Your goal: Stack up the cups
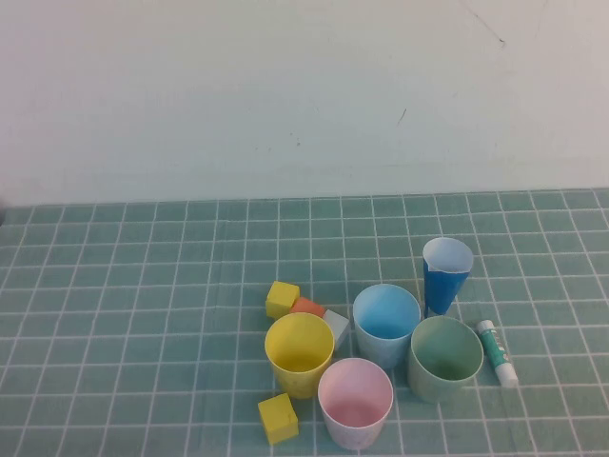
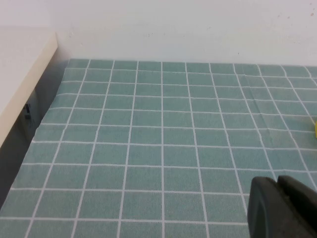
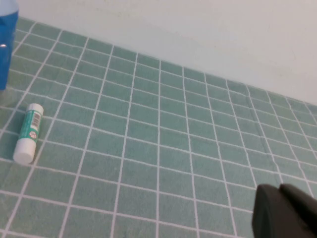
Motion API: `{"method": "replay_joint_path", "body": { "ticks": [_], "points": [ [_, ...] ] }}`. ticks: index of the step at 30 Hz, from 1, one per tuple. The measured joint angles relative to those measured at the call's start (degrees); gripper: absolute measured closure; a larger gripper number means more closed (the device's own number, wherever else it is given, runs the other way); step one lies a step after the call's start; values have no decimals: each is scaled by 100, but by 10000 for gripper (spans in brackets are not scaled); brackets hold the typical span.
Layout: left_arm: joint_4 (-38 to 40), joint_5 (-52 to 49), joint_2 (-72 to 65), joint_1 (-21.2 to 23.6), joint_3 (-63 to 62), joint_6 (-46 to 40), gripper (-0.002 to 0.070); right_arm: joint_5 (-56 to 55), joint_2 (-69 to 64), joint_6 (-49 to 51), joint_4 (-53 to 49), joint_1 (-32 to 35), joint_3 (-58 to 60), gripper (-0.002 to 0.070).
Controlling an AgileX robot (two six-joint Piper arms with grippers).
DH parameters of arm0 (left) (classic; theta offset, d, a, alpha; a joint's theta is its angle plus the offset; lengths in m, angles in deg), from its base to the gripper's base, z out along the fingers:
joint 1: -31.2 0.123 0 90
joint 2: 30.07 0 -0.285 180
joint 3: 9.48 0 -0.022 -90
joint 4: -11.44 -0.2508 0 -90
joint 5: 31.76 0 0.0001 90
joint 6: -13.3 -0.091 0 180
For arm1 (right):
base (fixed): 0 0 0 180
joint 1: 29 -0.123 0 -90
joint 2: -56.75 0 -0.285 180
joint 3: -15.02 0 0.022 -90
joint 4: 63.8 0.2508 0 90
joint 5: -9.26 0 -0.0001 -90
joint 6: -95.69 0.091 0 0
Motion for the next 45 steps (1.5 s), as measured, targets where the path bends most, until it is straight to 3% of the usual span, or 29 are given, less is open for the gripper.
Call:
{"method": "replay_joint_path", "body": {
  "ticks": [38, 45],
  "points": [
    [0, -9, 0, 0, -10, -11, 678, 13, 0, -157, -265, 0, 0, 679],
    [552, 75, 0, 0, 0, -11, 678, -72, 0, 232, 136, 0, 0, 679]
  ]
}}
